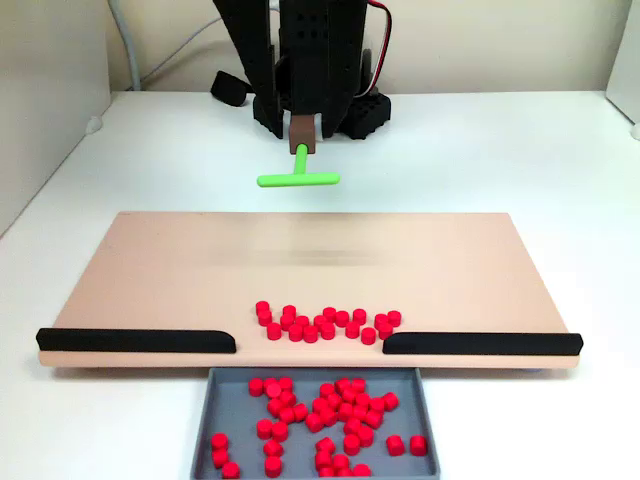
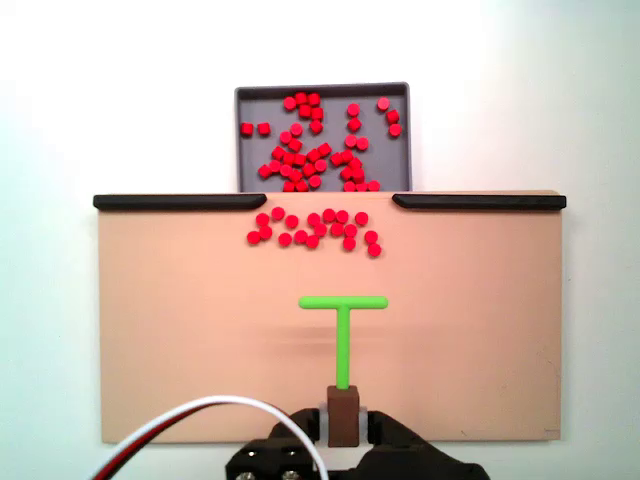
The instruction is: Push granules from left to the grey container
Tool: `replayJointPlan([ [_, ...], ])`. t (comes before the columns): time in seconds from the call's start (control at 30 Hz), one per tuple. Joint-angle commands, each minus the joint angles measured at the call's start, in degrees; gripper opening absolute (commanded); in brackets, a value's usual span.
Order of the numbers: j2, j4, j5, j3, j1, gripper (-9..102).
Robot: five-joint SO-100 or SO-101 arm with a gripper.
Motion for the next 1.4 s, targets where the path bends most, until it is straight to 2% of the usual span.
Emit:
replayJointPlan([
  [0.0, 2.2, -0.2, -0.1, -1.4, 0.5, 0],
  [0.87, 1.2, -0.3, -6.3, -2.1, 2.5, 0],
  [1.37, 2.0, -0.2, -5.4, -1.2, 2.3, 0],
])
